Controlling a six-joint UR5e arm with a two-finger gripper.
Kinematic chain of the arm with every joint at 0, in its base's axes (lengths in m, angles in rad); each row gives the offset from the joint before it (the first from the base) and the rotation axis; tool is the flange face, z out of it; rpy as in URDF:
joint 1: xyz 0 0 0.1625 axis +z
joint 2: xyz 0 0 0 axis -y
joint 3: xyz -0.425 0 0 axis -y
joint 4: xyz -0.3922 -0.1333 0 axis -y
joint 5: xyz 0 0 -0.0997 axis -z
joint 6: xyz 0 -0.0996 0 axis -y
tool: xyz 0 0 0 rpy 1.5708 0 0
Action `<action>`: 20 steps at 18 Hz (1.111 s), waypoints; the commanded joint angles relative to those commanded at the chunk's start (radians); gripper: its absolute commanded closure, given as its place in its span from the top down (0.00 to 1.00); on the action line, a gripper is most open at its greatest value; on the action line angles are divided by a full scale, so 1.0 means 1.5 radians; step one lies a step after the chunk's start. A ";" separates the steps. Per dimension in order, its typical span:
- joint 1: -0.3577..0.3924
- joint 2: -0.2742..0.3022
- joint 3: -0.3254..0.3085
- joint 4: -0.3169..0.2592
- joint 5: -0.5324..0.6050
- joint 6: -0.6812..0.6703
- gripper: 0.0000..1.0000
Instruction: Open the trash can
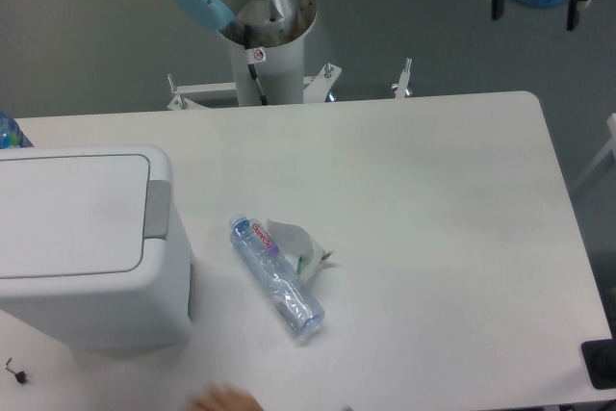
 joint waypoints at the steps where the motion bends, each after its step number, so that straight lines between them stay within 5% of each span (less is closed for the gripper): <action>1: 0.000 0.001 0.000 0.001 0.001 -0.001 1.00; 6: -0.003 0.001 0.000 -0.002 0.000 -0.021 1.00; 12: -0.041 -0.007 0.005 0.005 -0.001 -0.158 1.00; 20: -0.156 -0.032 0.005 0.083 -0.009 -0.462 1.00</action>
